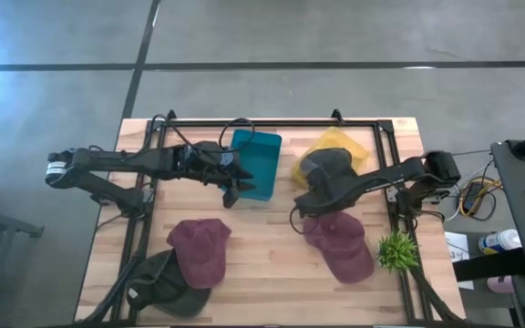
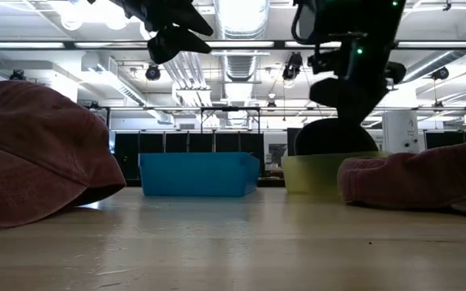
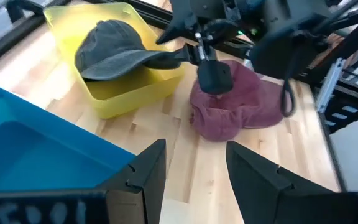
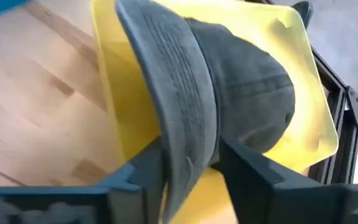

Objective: Pick & Place hat
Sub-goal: Put the right black cap into the yellow bin, then put the right red cap into the blue bin

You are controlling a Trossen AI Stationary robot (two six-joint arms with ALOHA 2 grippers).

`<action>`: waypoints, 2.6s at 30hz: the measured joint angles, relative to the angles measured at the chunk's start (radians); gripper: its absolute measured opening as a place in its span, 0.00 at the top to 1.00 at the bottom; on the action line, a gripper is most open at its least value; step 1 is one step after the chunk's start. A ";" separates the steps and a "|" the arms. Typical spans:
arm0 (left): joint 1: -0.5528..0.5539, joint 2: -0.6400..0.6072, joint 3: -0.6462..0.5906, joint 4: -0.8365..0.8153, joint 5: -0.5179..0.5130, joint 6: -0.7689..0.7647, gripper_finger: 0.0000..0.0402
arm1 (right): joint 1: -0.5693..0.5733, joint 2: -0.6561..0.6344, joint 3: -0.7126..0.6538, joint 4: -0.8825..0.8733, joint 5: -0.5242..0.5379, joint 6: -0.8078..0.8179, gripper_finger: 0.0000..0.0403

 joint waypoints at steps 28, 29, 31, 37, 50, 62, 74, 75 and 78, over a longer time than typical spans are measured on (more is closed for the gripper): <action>-0.089 0.000 0.000 -0.063 -0.006 -0.096 0.60 | -0.100 -0.062 -0.113 0.325 -0.173 0.113 0.46; -0.089 0.000 0.000 -0.063 -0.006 -0.096 0.60 | -0.108 -0.055 -0.117 0.337 -0.171 0.096 0.47; -0.089 0.000 0.000 -0.062 -0.018 -0.091 0.60 | -0.118 -0.033 -0.122 0.329 -0.136 0.081 0.47; -0.089 0.000 -0.020 -0.064 -0.041 -0.080 0.60 | -0.119 0.009 -0.128 0.131 -0.019 0.209 0.47; -0.088 0.000 -0.035 -0.007 -0.045 -0.048 0.60 | -0.063 -0.090 -0.067 0.108 0.033 0.014 0.47; -0.122 0.000 -0.072 -0.096 0.070 0.071 0.60 | 0.208 -0.209 -0.042 0.299 -0.280 -0.328 0.47; -0.323 0.132 -0.099 0.144 0.024 0.261 0.60 | 0.594 -0.013 0.098 0.107 -0.309 -0.347 0.47; -0.333 0.159 -0.088 0.167 0.022 0.253 0.60 | 0.628 0.005 0.120 0.080 -0.306 -0.347 0.47; -0.353 0.249 -0.028 0.192 -0.008 0.230 0.60 | 0.726 0.053 0.173 -0.016 -0.276 -0.349 0.47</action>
